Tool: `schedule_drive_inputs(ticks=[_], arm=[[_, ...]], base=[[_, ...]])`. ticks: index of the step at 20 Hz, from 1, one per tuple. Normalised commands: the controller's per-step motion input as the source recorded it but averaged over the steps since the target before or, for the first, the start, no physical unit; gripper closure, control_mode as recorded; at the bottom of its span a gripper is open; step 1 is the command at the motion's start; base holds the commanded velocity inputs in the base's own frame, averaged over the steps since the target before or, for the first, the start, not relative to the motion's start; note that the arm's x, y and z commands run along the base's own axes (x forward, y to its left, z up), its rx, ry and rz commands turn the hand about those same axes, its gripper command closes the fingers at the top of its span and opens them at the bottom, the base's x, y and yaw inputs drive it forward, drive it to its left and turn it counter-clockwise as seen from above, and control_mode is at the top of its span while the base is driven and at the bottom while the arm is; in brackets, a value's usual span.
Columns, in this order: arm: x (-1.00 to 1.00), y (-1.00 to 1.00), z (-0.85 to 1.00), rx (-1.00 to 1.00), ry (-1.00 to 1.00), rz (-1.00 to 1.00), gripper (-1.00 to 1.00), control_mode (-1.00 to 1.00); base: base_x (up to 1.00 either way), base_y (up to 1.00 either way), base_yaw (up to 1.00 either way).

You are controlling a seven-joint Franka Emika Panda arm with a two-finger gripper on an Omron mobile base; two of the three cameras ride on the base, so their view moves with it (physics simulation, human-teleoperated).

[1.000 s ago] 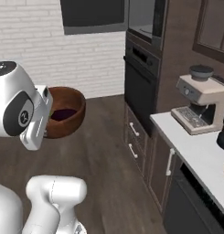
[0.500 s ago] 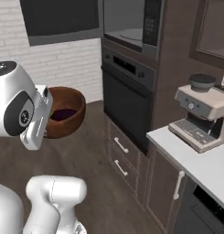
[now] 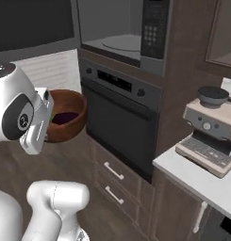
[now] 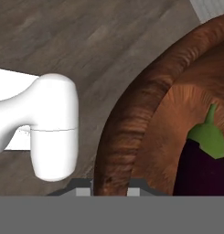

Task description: Pick the eggplant from the sink and place it in the bowl. Then pick the bowl and place it in the microwave. Then close the microwave door and press the start button.

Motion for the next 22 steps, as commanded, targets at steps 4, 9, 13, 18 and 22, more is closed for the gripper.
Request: schedule_drive_inputs(ticks=[4, 9, 13, 18, 22], arm=[[0.00, 0.00, 0.00, 0.00, 0.00, 0.00, 1.00, 1.00], [0.00, 0.00, 0.00, 0.00, 0.00, 0.00, 1.00, 1.00], [0.00, 0.00, 0.00, 0.00, 0.00, 0.00, 1.00, 1.00], [0.00, 0.00, 0.00, 0.00, 0.00, 0.00, 1.00, 1.00], [0.00, 0.00, 0.00, 0.00, 0.00, 0.00, 1.00, 1.00]], base=[[1.00, -0.01, -0.22], [0.81, 0.00, -0.09], [0.50, 0.00, 0.02], [0.77, 0.02, 0.13], [0.48, 0.10, 0.17]])
